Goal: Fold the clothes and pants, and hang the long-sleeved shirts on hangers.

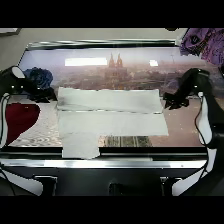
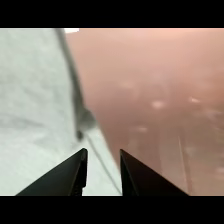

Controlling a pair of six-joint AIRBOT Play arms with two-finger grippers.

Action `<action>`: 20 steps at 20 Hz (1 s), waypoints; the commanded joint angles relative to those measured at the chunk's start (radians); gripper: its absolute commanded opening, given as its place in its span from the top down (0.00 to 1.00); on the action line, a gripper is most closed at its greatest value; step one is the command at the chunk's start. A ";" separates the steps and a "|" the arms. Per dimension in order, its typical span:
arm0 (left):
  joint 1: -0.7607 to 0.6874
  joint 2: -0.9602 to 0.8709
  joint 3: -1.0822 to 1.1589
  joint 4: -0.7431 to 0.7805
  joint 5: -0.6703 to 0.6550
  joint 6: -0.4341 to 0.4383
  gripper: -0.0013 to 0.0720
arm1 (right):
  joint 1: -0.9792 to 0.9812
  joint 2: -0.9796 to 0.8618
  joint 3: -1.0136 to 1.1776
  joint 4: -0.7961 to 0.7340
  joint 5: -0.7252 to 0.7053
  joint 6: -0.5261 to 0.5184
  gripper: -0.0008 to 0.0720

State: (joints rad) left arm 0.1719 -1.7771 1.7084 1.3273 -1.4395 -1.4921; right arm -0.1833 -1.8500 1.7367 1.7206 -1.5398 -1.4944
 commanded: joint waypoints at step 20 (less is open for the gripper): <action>0.279 0.755 -1.275 -0.428 0.187 0.098 0.30 | -0.330 0.391 -0.652 0.314 0.199 -0.189 0.63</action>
State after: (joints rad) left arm 0.4500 -1.0252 0.4747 0.9569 -1.2461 -1.4086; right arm -0.5121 -1.4601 1.0878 2.0235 -1.3426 -1.6833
